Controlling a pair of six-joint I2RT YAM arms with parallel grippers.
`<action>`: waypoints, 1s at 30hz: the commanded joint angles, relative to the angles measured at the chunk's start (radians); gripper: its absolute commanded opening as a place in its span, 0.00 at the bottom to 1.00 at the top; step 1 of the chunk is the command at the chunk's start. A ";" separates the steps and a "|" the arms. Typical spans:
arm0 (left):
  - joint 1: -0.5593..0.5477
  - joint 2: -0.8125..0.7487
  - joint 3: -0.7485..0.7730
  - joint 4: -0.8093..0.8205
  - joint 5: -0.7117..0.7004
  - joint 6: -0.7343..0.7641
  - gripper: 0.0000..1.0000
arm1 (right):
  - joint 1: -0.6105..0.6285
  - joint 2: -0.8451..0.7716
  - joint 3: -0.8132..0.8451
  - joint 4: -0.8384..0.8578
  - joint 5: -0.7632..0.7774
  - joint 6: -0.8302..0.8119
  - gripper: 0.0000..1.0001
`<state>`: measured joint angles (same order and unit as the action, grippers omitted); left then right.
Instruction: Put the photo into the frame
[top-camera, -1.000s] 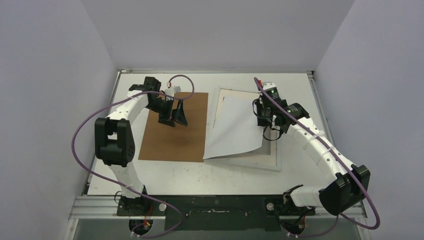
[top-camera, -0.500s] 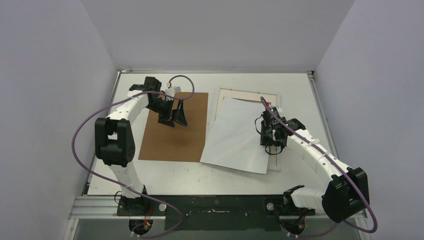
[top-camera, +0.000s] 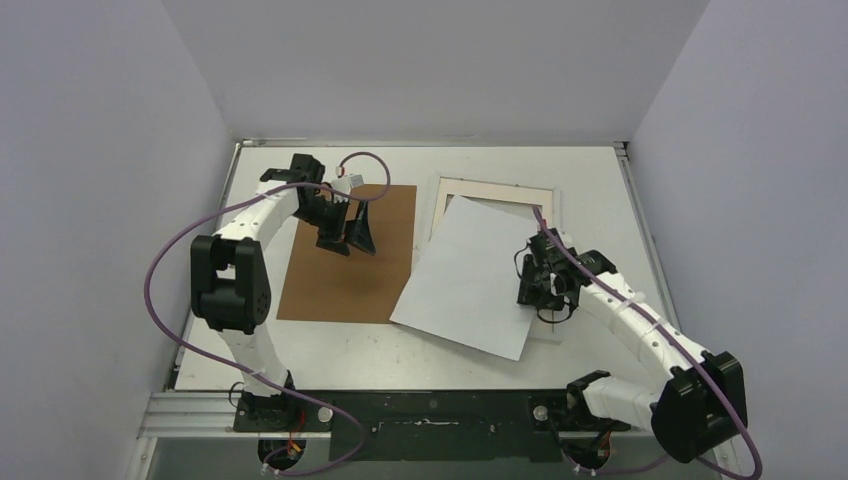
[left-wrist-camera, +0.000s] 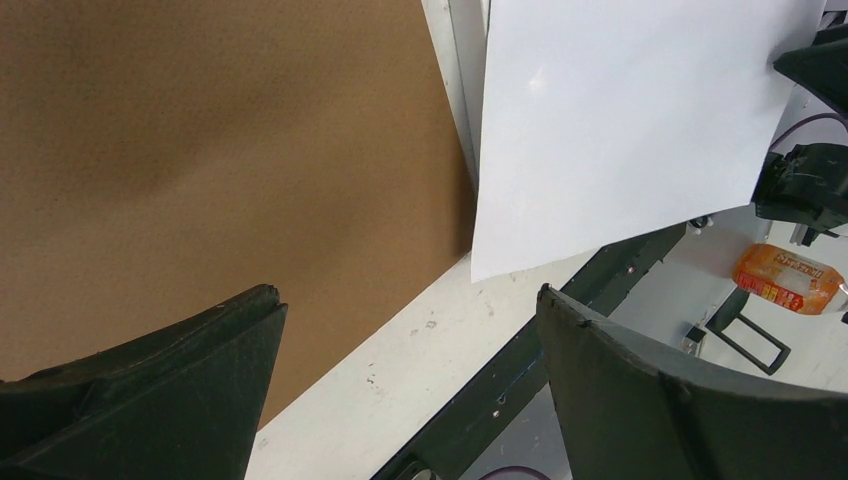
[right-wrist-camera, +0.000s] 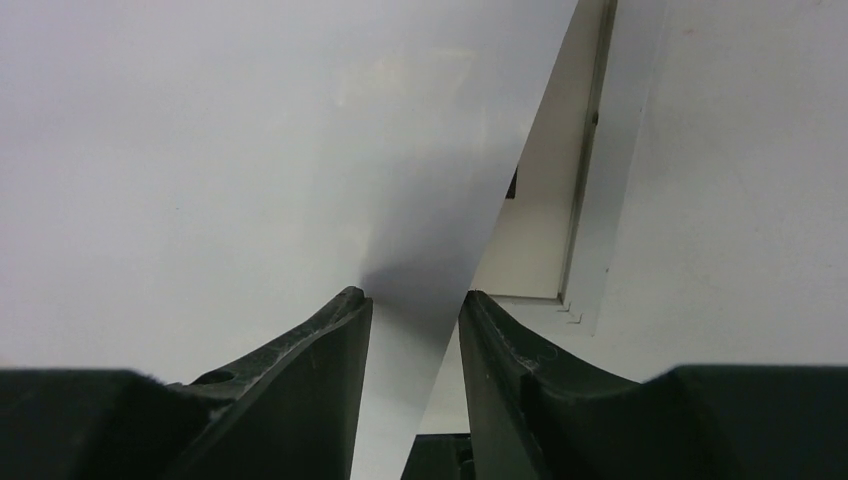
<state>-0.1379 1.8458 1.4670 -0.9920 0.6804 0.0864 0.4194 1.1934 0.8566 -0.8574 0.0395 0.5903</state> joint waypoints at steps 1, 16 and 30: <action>-0.008 -0.046 0.055 -0.011 -0.007 0.015 0.97 | 0.000 -0.113 -0.049 -0.011 -0.075 0.095 0.37; -0.151 -0.045 -0.070 0.053 -0.020 -0.007 0.97 | -0.014 -0.242 -0.210 0.046 -0.114 0.310 0.80; -0.213 0.065 -0.109 0.174 -0.024 -0.047 0.99 | -0.012 -0.459 -0.569 0.279 -0.366 0.479 0.85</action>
<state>-0.3401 1.8847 1.3716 -0.8917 0.6472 0.0551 0.4114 0.7723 0.3504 -0.6853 -0.2554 0.9977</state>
